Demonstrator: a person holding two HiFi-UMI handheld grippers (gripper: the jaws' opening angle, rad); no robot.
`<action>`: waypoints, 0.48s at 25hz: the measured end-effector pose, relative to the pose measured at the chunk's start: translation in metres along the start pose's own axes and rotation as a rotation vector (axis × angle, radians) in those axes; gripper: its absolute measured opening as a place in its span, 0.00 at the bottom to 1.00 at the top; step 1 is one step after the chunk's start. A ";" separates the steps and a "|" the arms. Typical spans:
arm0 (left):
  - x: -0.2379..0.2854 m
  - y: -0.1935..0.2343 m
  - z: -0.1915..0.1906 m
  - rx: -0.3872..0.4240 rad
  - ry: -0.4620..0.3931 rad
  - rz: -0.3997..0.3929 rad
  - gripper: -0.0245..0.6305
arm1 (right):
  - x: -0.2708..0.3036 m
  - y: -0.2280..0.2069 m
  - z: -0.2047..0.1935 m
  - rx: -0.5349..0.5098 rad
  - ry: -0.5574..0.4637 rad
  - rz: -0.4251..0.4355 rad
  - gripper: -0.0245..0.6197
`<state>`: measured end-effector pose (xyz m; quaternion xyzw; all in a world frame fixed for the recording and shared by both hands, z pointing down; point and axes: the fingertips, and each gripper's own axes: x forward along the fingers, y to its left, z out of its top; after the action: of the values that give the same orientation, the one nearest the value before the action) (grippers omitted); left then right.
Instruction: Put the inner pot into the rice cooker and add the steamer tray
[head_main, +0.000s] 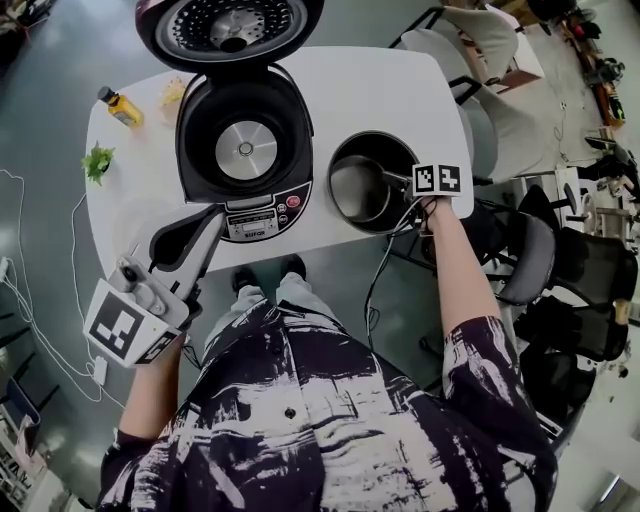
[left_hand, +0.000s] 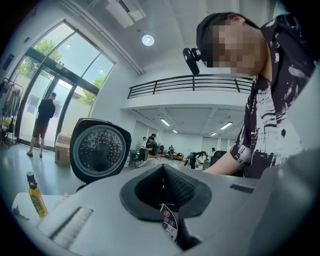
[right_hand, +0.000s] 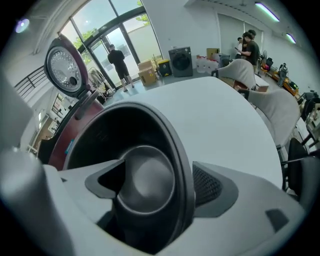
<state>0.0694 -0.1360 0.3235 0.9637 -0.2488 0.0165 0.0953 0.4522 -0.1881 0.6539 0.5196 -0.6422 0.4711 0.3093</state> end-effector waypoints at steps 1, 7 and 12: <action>-0.001 0.000 0.000 -0.001 -0.001 0.002 0.04 | 0.002 0.000 -0.002 -0.001 0.016 -0.003 0.66; -0.005 0.002 0.000 -0.005 -0.002 0.003 0.04 | 0.006 -0.020 -0.007 0.022 0.093 -0.132 0.26; -0.008 0.003 0.001 -0.004 0.000 0.010 0.04 | 0.006 -0.035 -0.009 0.008 0.167 -0.258 0.08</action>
<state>0.0611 -0.1346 0.3223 0.9623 -0.2537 0.0162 0.0972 0.4829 -0.1829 0.6725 0.5580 -0.5405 0.4714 0.4175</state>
